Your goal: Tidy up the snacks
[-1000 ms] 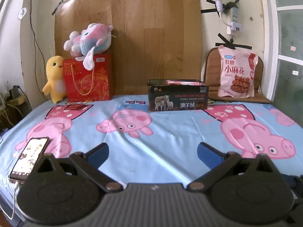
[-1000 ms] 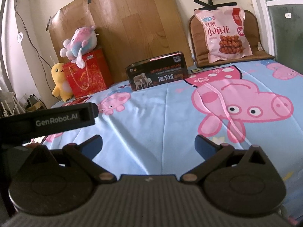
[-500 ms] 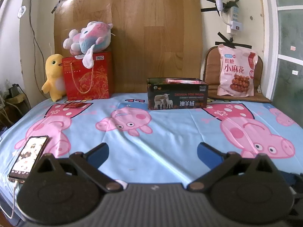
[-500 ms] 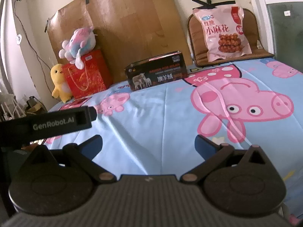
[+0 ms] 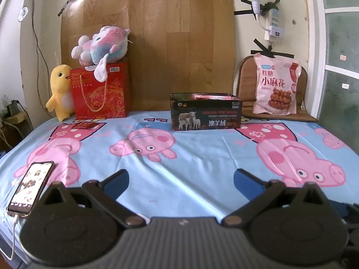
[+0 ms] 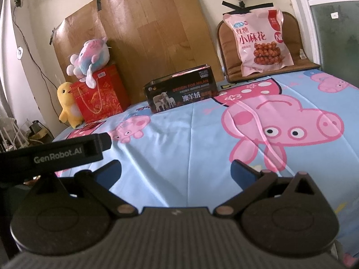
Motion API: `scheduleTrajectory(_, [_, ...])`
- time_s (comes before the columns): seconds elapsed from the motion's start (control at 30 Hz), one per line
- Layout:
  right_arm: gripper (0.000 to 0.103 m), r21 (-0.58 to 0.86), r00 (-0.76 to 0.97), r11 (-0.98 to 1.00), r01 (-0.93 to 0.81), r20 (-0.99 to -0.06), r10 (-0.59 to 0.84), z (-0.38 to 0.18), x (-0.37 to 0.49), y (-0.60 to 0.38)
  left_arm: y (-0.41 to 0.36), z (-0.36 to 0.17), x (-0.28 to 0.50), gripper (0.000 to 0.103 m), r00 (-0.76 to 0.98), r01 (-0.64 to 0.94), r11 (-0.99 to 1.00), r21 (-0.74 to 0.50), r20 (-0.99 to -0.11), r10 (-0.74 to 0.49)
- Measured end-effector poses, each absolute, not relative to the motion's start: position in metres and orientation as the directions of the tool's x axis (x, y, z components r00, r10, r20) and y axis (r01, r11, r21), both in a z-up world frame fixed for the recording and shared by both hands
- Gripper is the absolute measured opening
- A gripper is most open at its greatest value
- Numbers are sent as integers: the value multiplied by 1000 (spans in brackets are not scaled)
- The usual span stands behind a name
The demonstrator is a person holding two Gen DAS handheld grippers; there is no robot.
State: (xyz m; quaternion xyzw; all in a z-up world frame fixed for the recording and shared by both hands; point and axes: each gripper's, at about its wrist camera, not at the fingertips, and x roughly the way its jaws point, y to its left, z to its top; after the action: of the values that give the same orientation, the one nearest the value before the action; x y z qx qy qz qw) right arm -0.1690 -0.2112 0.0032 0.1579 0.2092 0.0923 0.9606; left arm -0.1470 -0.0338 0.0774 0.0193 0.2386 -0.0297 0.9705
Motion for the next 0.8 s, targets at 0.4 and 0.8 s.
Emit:
scheduleTrajectory(0.4, [103,370,878,925,-85,-412,245,-3,-162,-217,-33,75,-146,103,880,55,998,34,-474,-32])
scheduleTrajectory(0.8, [103,381,880,923,-55,-418,225,-5,-161,-224,-32,76,-147,103,882,35,998,48,-472,-8])
